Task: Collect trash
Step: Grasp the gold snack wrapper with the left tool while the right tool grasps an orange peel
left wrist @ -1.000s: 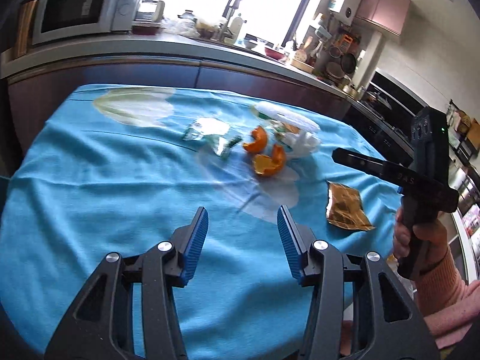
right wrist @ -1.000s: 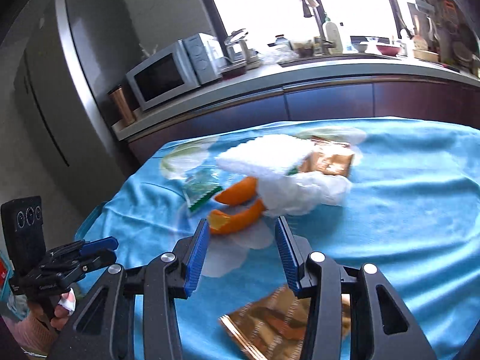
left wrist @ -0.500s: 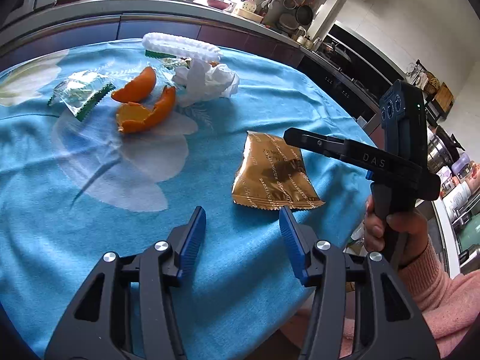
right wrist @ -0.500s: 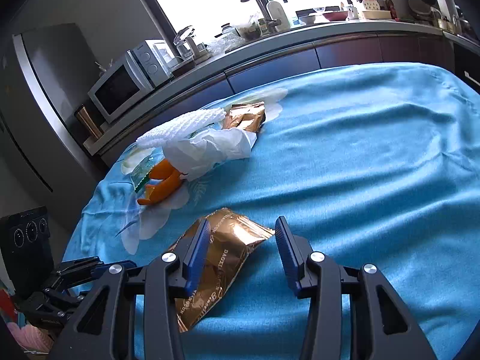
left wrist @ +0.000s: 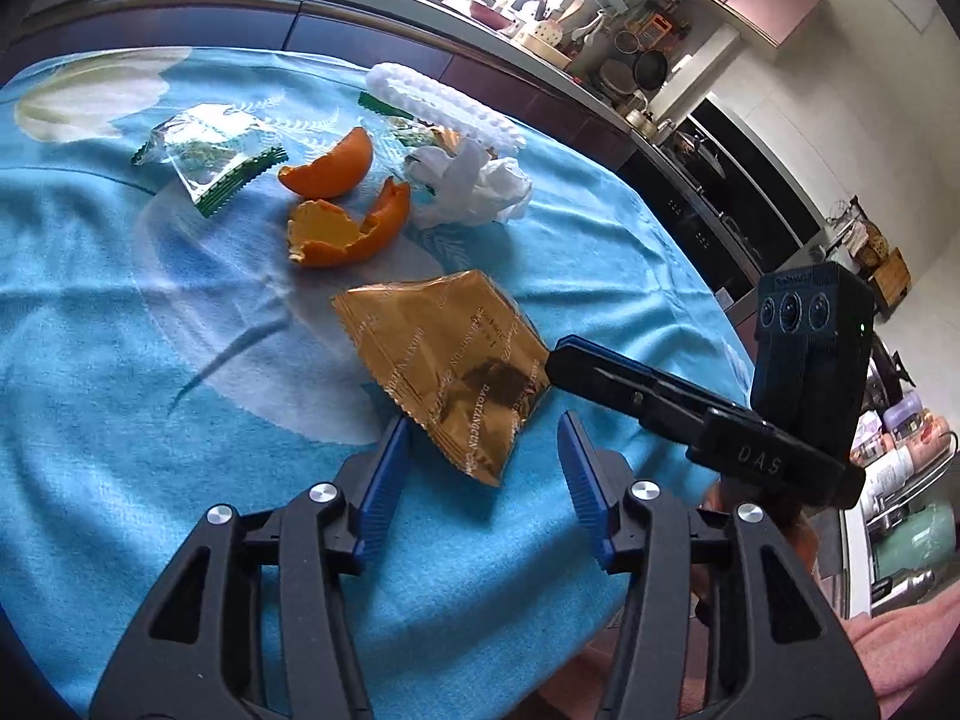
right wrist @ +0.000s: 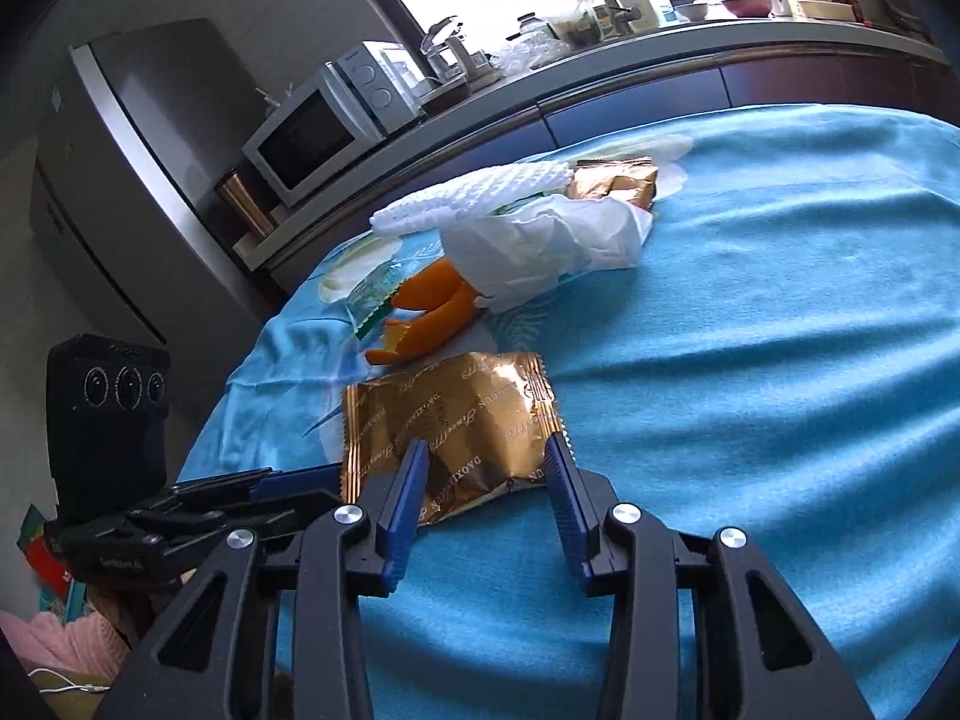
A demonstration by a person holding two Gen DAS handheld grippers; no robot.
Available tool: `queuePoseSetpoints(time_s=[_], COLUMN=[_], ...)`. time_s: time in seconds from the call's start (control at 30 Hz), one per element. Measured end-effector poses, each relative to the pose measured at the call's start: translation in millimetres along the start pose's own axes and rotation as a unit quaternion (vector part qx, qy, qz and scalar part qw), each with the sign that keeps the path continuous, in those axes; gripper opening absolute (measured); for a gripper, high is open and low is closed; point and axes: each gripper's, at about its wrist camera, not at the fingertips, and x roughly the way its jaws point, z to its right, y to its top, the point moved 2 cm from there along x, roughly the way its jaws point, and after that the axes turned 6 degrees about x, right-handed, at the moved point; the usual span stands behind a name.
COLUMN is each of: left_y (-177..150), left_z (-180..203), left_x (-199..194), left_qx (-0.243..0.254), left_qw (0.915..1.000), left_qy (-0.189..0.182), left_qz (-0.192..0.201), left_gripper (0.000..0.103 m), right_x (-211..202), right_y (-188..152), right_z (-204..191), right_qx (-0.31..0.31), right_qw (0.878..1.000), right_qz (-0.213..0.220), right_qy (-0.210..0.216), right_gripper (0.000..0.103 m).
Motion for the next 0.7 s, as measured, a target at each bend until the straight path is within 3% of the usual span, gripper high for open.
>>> queuePoseSetpoints(time_s=[0.03,0.2,0.33,0.53,0.7], left_y=[0.8,1.4,0.0,-4.1,-13.8], left_z=[-3.9,-19.4,-24.9,-35.2,-46.6], left_x=[1.2,-0.4,-12.5,-42.7,-71.1], left_qx=[-0.006,-0.020,-0.019,-0.014,-0.020], left_qw=[1.0000,0.9996,0.9994,0.9984,0.9964], left_qy=[0.001,0.017,0.023,0.036,0.060], left_qz=[0.001,0.003,0.016,0.040,0.056], left_gripper=[0.041,0.008,0.001,0.001,0.001], right_x=[1.7,4.7,6.8,26.7,48.8], right_y=[-0.3,2.1,9.0,27.5,40.0], right_z=[-2.6,-10.8,-14.9,-22.8,-35.6], right_qx=[-0.003,-0.014,-0.020,-0.010,-0.010], right_qw=[1.000,1.000,1.000,0.999,1.000], right_qz=[-0.002,-0.008,-0.005,-0.007,-0.016], right_qy=[0.002,0.014,0.016,0.038,0.024], right_gripper=[0.036,0.036,0.036,0.036,0.036])
